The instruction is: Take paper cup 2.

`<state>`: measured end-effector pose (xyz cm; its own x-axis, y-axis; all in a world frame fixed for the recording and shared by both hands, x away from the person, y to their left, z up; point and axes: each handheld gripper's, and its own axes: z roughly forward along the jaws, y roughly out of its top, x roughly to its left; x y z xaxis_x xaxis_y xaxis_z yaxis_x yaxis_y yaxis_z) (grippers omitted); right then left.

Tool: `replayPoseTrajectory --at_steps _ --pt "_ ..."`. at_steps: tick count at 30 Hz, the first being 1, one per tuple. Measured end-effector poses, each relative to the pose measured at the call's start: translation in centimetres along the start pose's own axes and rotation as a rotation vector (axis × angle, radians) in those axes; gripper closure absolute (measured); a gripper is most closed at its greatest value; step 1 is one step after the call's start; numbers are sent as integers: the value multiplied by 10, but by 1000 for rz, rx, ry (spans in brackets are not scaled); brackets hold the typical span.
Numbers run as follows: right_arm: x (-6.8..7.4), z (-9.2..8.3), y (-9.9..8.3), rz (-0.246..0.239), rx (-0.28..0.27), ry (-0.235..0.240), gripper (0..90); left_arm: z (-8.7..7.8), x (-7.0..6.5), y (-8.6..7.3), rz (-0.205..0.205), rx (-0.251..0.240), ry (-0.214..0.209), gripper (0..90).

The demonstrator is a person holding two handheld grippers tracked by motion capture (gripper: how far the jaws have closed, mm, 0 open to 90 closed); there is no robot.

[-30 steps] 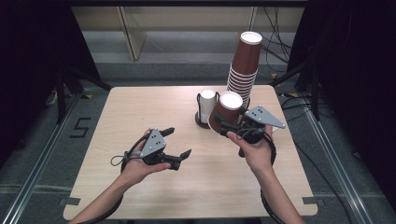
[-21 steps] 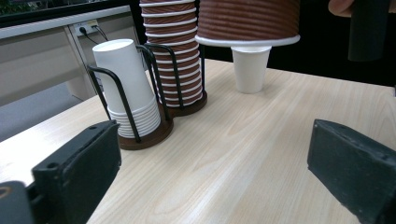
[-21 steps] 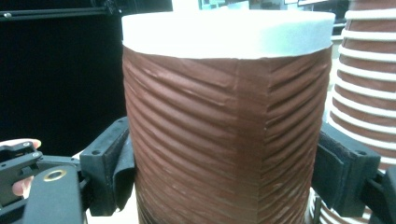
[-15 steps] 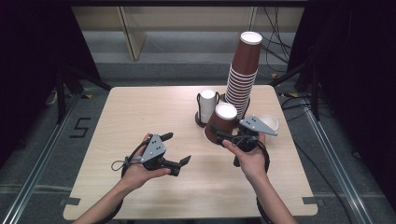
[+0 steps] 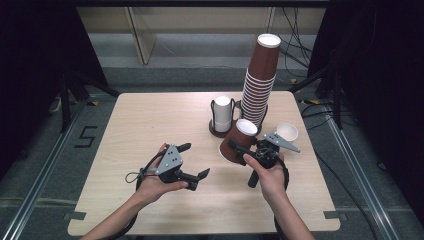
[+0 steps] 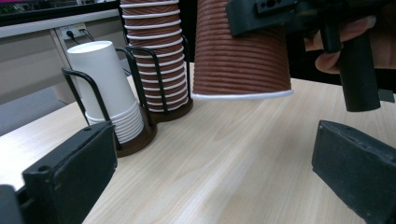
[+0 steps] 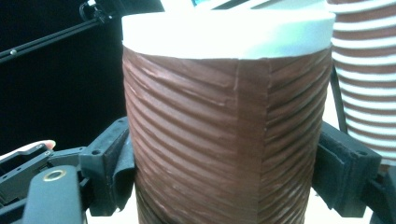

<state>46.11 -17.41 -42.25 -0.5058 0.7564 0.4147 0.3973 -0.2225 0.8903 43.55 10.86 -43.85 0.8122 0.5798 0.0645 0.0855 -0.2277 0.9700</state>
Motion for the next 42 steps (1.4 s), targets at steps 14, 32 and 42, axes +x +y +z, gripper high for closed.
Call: replayPoseTrajectory --at_steps 14,32,42 --pt "-16 -3 -21 165 23 33 188 18 -7 -1 -51 -2 -62 0" --pt "-14 -2 -27 212 36 48 188 51 -19 3 -7 39 -95 0" --pt "-12 -1 -28 207 34 56 188 69 -26 1 -11 55 -98 0"
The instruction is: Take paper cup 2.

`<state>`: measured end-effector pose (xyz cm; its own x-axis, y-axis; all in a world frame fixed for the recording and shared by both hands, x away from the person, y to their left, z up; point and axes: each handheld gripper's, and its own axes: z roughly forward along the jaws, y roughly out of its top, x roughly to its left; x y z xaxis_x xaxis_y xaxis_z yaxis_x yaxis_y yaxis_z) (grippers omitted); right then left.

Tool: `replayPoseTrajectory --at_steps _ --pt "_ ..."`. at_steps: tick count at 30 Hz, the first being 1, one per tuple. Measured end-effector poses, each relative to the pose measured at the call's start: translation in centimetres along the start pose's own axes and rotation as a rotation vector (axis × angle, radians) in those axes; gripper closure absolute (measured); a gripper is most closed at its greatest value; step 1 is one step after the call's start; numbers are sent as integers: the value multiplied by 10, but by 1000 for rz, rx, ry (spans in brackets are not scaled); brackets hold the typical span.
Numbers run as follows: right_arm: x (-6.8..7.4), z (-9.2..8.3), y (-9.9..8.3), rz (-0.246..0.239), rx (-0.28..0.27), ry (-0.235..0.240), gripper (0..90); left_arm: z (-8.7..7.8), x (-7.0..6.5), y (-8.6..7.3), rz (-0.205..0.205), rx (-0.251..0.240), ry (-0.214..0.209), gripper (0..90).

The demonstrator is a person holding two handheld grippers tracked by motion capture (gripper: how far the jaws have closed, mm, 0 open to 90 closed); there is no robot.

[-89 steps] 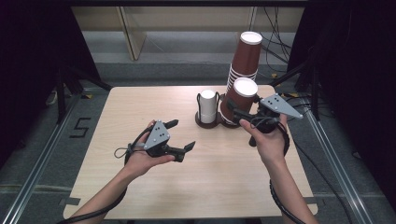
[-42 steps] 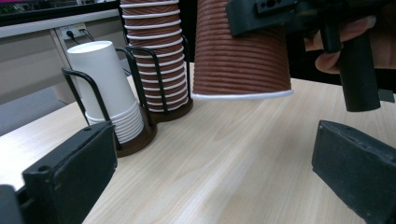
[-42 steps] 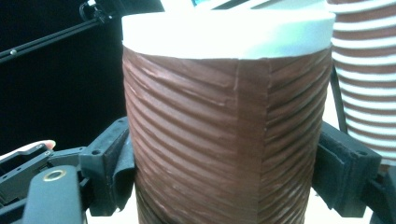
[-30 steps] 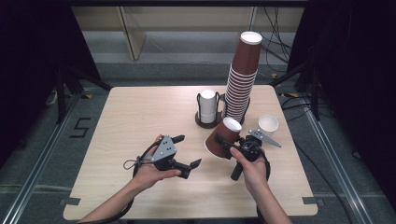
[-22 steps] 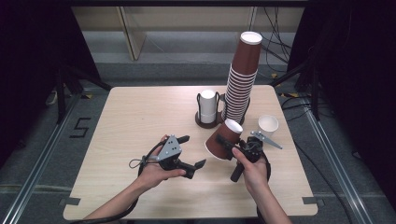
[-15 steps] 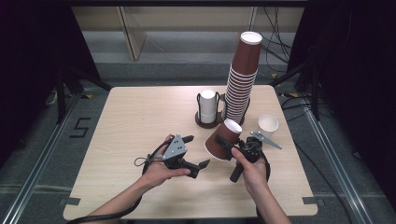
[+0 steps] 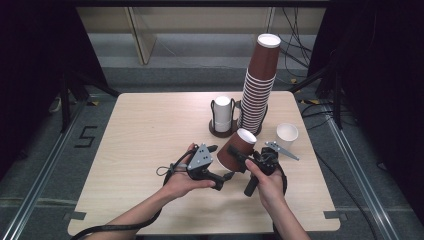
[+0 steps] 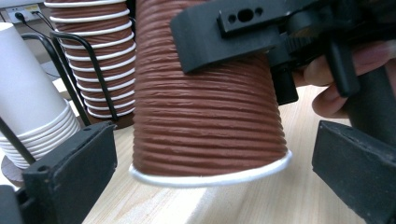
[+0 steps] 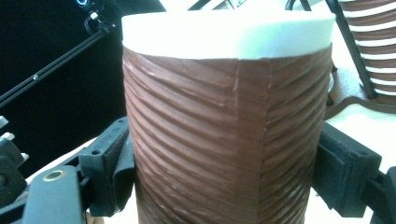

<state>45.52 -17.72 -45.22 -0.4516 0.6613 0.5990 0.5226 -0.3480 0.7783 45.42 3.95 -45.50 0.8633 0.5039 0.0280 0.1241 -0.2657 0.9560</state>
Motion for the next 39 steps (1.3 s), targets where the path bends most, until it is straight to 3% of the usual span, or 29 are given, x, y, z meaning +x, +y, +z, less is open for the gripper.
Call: replayPoseTrajectory --at_steps 12,13,16,23,36,37,39 --pt "4 3 -3 12 16 -2 188 15 -1 -4 -1 12 10 0" --pt "4 3 -3 5 14 1 188 17 1 -4 33 -7 13 0" --pt "4 2 -3 2 12 10 188 18 1 -5 36 -2 18 0" --pt "5 3 -3 9 14 6 186 18 2 -5 21 13 15 25" --pt "6 3 -3 -2 15 26 152 11 2 -1 57 28 21 87" --pt "9 3 -3 30 25 29 150 11 3 -1 64 27 20 90" --pt "8 4 -3 -8 15 18 144 9 3 -1 58 26 15 97"
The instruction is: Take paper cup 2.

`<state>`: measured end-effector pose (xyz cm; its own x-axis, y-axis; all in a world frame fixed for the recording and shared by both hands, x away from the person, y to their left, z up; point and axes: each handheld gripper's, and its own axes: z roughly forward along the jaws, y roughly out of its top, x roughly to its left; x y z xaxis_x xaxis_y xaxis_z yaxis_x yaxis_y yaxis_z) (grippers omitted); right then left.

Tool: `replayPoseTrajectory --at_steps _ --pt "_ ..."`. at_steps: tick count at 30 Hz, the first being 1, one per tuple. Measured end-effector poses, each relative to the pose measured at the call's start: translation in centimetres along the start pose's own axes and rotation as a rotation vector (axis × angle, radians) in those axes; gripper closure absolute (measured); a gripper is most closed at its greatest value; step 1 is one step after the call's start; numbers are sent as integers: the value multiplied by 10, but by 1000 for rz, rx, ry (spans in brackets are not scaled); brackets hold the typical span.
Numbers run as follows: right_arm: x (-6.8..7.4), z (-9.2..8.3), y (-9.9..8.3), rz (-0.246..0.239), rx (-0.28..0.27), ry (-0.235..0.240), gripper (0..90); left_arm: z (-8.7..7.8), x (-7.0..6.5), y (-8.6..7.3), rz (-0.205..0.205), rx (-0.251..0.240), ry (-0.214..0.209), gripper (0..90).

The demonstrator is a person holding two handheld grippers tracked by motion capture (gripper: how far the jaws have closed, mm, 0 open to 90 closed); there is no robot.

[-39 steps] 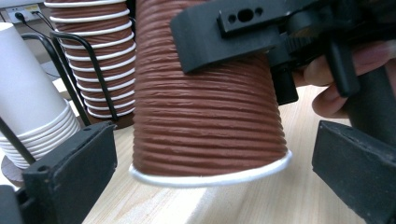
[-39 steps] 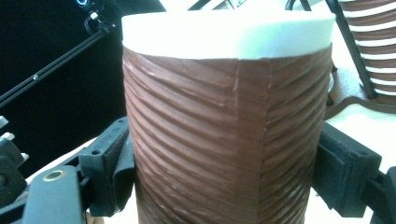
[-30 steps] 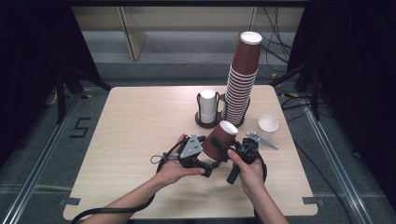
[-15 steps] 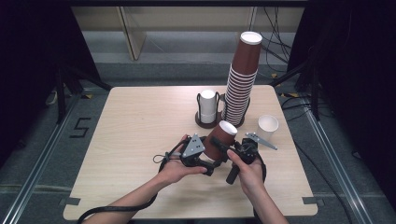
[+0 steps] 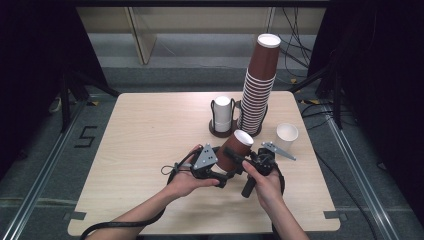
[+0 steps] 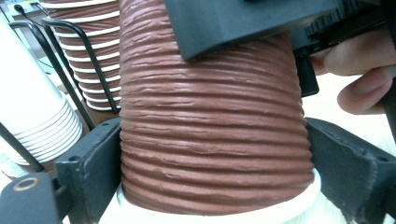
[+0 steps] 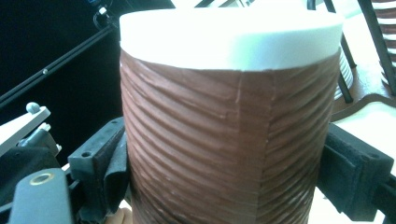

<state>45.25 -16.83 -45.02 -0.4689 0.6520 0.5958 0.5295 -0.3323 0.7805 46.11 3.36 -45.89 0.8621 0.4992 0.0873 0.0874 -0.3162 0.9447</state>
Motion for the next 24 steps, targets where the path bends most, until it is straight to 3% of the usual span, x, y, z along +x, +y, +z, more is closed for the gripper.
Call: replayPoseTrajectory --at_steps 4,6,10,12,13,17,19,20,21,23,24 --pt "1 0 0 0 13 -8 121 -1 1 0 2 1 -9 109" --pt "1 0 -1 -8 12 -4 87 -1 0 0 -19 -3 -16 111" --pt "-2 1 -3 -8 18 -14 51 -3 -1 1 -5 13 -19 111" --pt "2 -1 -2 26 24 3 49 -3 0 1 -2 8 -19 111" --pt "0 0 -2 -3 19 -6 47 -4 1 1 2 9 -16 111" --pt "1 -1 -1 -14 25 -17 41 -6 3 2 14 14 -12 111" --pt "2 -3 0 -21 26 3 38 -7 4 1 18 8 -14 111" --pt "0 -3 0 -36 19 11 37 -9 2 1 -11 31 -13 111" --pt "0 -3 0 -52 26 -11 37 -10 3 1 -10 35 -14 111" --pt "2 -6 1 -44 41 2 34 -12 4 0 -5 38 -9 111" --pt "2 -7 1 -63 40 7 33 -13 5 0 -6 40 -6 111"
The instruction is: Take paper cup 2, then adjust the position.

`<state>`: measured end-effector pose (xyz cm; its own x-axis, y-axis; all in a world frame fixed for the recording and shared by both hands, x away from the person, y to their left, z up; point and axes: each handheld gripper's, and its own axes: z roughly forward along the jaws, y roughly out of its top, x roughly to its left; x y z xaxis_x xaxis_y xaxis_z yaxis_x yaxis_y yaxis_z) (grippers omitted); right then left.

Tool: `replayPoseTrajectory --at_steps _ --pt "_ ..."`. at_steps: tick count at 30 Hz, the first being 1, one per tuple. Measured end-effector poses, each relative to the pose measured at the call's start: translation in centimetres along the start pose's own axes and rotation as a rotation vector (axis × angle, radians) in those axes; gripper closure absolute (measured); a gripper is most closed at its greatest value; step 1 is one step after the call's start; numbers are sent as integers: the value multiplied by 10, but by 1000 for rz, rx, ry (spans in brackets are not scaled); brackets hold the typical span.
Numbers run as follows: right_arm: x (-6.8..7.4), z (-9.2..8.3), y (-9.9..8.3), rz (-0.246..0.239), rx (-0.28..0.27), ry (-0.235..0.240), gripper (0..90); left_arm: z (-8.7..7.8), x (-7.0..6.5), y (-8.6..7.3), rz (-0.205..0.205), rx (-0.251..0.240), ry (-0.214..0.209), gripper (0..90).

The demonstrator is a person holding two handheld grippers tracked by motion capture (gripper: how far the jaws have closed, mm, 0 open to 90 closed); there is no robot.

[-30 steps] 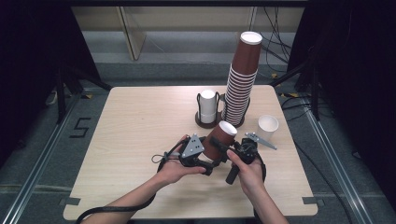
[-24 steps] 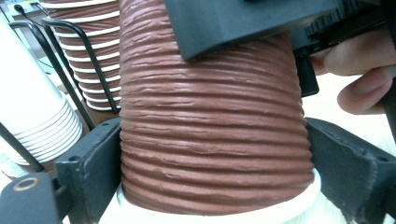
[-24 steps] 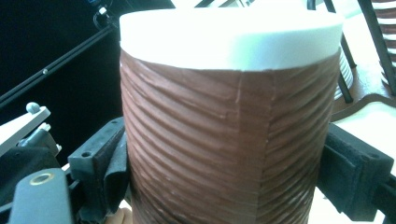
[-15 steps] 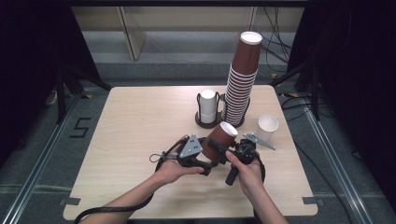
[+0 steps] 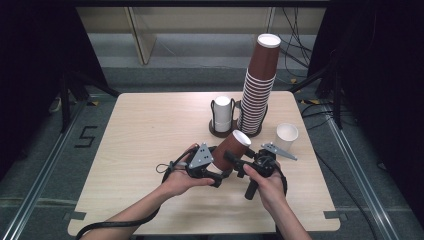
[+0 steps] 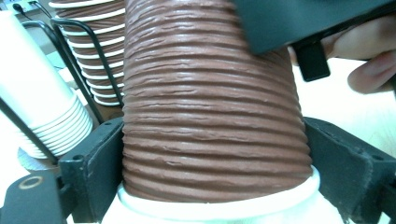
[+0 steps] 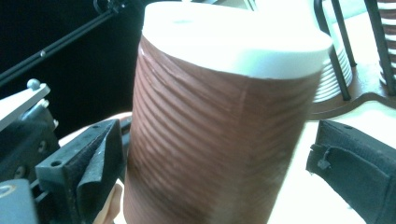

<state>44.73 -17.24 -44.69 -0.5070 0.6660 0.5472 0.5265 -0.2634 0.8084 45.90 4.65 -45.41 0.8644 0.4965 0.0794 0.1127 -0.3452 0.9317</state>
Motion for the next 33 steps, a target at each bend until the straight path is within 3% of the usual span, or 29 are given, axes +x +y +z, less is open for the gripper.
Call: replayPoseTrajectory --at_steps 9,10,11,13,16,17,19,20,22,23,28,31,33 --pt "2 -19 0 -66 14 10 38 -11 3 -1 21 17 8 110" --pt "0 -20 0 -95 13 5 39 -13 3 -1 29 23 5 109" --pt "2 -23 -1 -79 29 8 39 -14 3 -1 32 27 4 109" --pt "-3 -25 -1 -144 38 -4 43 -15 4 -1 40 34 1 109" --pt "-5 -31 0 -174 53 -11 47 -18 6 -1 47 46 -5 109" --pt "-8 -32 0 -209 49 -15 48 -18 6 -1 49 46 -6 109" --pt "-10 -36 -1 -221 82 -27 48 -20 8 -1 54 54 -6 109" --pt "-12 -37 -1 -236 74 -16 48 -20 9 -1 53 52 -4 110" --pt "-14 -40 -3 -223 100 -20 50 -22 10 -2 54 57 -1 109" --pt "-16 -41 -3 -247 107 -27 50 -23 10 -2 57 59 -1 110" --pt "-17 -42 -7 -250 156 -24 63 -31 11 -1 69 67 -5 109" --pt "-21 -38 -8 -331 187 -26 76 -34 13 -1 73 72 -8 109" --pt "-22 -35 -9 -345 211 -14 82 -34 14 -2 70 74 -14 109"
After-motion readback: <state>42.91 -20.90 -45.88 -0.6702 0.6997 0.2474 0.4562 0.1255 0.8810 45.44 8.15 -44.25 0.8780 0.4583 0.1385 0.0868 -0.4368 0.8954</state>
